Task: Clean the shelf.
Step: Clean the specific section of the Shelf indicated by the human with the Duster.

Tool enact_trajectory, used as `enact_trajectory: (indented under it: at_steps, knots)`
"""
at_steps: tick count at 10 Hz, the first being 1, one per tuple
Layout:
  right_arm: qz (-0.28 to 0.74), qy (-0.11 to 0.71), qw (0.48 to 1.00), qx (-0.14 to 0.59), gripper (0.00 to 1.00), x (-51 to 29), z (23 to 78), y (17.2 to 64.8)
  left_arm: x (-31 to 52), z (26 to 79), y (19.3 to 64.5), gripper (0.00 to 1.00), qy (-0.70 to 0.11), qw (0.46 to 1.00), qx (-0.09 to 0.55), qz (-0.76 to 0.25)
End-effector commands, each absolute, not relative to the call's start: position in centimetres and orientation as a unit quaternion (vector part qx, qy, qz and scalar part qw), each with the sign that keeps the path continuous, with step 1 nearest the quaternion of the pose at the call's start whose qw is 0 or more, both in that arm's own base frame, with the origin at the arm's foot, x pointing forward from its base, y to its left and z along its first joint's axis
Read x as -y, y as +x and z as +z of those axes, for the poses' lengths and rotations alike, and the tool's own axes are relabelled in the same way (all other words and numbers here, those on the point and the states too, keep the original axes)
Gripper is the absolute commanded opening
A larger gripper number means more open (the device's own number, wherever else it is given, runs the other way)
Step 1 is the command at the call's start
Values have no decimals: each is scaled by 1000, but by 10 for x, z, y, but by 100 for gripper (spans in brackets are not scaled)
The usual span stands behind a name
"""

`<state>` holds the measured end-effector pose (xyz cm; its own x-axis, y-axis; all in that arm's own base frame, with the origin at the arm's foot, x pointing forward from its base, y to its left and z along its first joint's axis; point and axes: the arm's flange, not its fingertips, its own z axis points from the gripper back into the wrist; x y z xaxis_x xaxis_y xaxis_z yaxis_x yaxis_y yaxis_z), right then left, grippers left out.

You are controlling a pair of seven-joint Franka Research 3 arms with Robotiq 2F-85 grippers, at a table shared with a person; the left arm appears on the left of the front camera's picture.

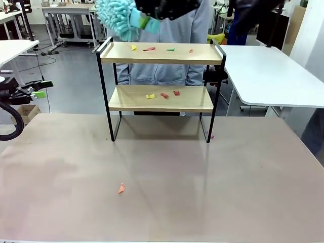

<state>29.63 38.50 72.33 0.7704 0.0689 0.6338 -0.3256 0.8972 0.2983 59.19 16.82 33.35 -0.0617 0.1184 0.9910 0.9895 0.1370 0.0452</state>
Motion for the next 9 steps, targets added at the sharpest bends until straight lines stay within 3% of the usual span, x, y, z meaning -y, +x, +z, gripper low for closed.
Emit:
enact_trajectory:
  at_steps: [1, 6, 9]
  knots:
    - [75, 168, 931, 316, 13, -442, 745, 331, -167, 337, 591, 100, -480, 486, 576, -448]
    - [-17, 112, 935, 337, 13, -531, 735, 369, -167, 337, 591, 100, -480, 486, 576, -448]
    - [-19, 102, 939, 327, 13, -555, 717, 380, -167, 337, 591, 100, -480, 486, 576, -448]
